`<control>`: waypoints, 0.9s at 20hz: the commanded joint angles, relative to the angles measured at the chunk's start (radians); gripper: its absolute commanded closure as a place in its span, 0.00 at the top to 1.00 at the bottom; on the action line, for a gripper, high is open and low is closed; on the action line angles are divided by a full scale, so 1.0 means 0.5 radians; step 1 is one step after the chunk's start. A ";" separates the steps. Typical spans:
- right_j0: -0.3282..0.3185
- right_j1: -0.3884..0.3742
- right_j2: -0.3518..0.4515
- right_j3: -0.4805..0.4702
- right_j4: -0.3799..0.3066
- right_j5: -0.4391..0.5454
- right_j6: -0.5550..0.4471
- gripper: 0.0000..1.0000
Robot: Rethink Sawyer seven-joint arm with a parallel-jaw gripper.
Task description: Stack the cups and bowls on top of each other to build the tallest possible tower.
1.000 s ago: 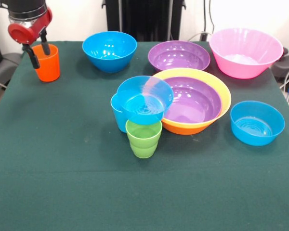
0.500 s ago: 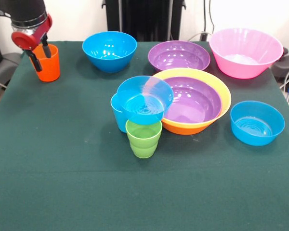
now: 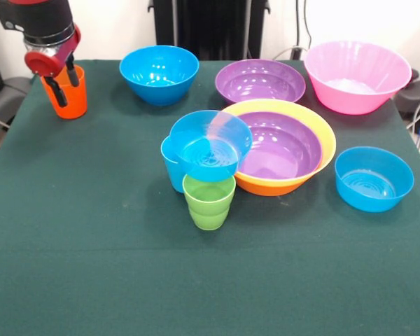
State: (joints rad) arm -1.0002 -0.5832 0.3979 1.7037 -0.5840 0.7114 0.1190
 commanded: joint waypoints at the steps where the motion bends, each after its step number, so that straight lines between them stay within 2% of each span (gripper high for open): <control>1: 0.088 0.020 0.026 0.017 -0.163 0.130 -0.018 1.00; 7: 0.031 -0.036 0.096 0.049 -0.079 0.182 -0.058 1.00; 18: 0.017 -0.103 0.131 0.063 -0.045 0.331 -0.137 1.00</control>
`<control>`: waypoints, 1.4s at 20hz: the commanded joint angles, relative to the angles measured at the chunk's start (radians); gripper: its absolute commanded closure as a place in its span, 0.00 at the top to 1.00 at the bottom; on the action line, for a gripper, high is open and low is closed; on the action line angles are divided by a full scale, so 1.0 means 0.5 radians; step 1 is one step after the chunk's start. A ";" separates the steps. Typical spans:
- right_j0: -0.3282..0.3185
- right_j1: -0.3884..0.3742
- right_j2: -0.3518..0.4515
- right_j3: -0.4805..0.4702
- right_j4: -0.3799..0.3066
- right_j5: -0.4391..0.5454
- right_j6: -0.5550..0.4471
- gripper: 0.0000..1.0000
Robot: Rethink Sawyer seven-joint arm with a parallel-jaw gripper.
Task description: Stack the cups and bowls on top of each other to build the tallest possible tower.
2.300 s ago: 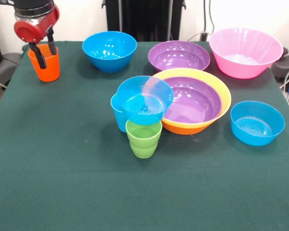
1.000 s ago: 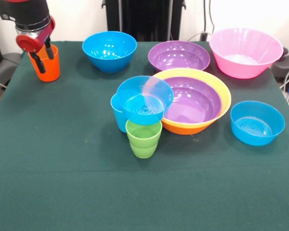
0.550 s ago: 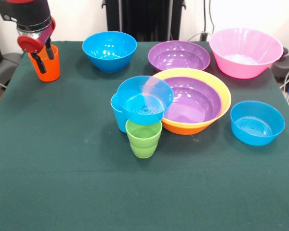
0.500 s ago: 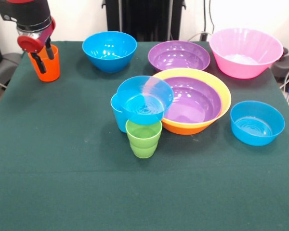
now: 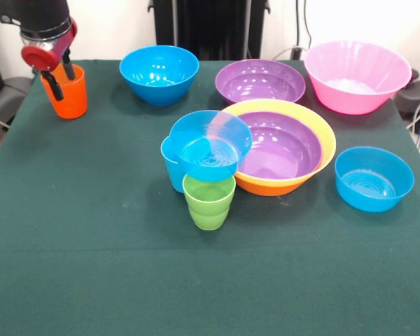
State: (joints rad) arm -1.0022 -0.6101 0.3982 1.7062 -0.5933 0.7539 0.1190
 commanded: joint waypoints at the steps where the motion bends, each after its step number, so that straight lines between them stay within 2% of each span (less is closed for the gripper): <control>1: 0.013 -0.046 0.132 0.049 -0.027 0.267 -0.156 1.00; 7: -0.002 -0.013 0.111 0.027 -0.130 0.276 -0.225 1.00; 16: 0.025 0.066 0.049 0.002 -0.256 0.248 -0.210 1.00; 28: -0.106 0.079 0.091 0.073 -0.315 0.170 -0.267 1.00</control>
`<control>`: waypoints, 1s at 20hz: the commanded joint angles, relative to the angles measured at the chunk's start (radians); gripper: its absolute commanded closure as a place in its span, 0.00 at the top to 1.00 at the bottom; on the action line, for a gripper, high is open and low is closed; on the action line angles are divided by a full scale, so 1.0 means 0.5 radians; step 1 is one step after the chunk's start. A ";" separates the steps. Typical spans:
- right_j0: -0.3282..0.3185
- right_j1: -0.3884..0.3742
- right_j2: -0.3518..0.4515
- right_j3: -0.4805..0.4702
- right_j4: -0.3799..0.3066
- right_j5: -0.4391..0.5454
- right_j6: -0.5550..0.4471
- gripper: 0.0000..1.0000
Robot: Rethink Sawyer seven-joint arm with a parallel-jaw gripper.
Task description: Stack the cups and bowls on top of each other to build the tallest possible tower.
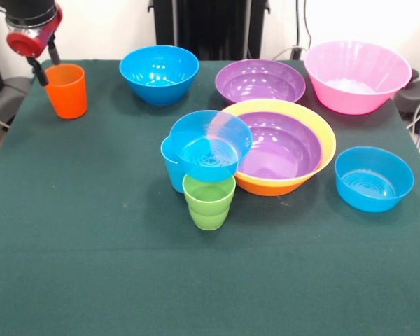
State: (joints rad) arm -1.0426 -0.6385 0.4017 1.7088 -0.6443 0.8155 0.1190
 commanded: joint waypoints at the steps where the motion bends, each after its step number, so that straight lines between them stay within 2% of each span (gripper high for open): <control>1: -0.036 0.143 0.086 0.069 -0.218 0.039 -0.269 1.00; 8: -0.068 0.177 0.105 0.085 -0.249 -0.008 -0.258 1.00; 13: -0.147 0.199 0.217 0.147 -0.159 -0.070 -0.229 1.00; 20: -0.216 0.199 0.338 0.207 -0.116 -0.154 -0.139 1.00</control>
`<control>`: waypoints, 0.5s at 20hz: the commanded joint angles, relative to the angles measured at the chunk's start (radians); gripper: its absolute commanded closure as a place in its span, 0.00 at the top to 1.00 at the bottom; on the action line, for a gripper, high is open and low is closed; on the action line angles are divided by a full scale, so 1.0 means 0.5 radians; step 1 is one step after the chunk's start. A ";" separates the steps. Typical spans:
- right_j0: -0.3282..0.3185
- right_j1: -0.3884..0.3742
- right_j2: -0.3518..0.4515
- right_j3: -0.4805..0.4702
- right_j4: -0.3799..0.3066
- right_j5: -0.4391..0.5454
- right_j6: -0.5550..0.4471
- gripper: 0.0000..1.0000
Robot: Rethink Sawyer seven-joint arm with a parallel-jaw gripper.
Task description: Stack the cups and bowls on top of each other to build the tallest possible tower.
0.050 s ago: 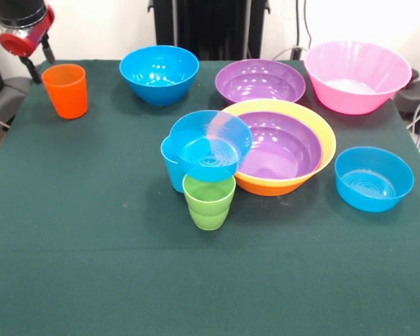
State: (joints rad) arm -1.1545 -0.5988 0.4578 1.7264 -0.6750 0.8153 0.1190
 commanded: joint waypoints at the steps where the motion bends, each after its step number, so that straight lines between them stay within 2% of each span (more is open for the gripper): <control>1: -0.007 0.117 0.251 0.184 -0.049 -0.169 -0.123 1.00; 10: -0.019 0.063 0.305 0.208 -0.102 -0.163 -0.099 1.00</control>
State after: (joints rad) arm -1.1893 -0.5833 0.5289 1.7644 -0.6753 0.7844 0.1190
